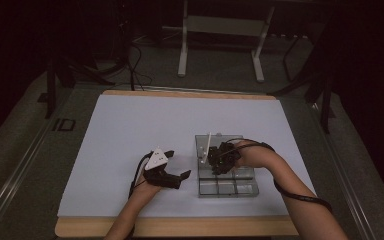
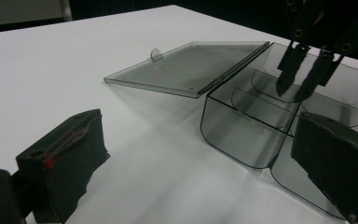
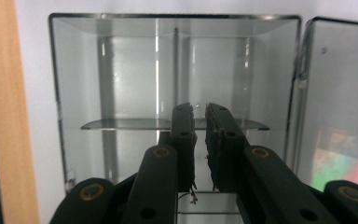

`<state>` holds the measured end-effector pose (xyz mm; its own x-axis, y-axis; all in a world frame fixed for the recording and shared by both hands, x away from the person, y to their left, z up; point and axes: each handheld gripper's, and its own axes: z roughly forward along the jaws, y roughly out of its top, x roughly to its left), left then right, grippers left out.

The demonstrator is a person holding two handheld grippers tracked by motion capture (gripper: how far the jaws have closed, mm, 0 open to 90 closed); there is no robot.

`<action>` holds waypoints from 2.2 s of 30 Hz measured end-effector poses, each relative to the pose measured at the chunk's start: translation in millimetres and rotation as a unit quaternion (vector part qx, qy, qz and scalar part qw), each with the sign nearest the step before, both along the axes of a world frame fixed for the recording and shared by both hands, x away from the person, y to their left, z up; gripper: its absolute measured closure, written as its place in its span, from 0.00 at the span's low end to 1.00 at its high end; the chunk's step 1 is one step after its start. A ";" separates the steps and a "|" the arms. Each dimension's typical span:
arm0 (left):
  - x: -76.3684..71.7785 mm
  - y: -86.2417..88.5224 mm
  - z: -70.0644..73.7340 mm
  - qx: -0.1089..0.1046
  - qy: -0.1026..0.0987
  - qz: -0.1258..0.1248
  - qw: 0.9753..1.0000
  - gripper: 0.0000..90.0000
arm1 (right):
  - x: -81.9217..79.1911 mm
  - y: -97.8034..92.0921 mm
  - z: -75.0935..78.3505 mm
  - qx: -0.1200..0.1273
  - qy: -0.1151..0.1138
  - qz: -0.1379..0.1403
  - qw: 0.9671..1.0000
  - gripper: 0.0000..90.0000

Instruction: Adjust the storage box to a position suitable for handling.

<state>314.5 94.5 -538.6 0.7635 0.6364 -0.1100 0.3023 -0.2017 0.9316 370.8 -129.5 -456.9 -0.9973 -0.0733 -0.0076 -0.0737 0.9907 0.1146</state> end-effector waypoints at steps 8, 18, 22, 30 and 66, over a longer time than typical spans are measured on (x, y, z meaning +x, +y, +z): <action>-0.1 0.3 0.0 -0.001 -0.001 0.000 1.000 0.04 | 0.8 -9.7 4.8 0.000 0.000 -0.005 1.000 0.91; 0.2 0.3 0.0 0.000 0.000 0.000 1.000 0.04 | 1.6 -36.1 5.9 -0.012 -0.003 -0.017 1.000 0.92; 0.2 0.3 0.0 0.000 0.000 0.001 1.000 0.04 | 2.8 -46.8 6.8 -0.014 -0.003 -0.025 1.000 0.92; -0.1 0.6 0.0 -0.001 -0.001 0.001 1.000 0.04 | 3.7 -68.0 12.1 -0.012 -0.011 -0.038 0.999 0.91; -0.4 1.6 -0.2 -0.007 -0.001 0.000 1.000 0.04 | 26.6 -175.5 -8.6 -0.032 -0.016 -0.131 0.991 0.87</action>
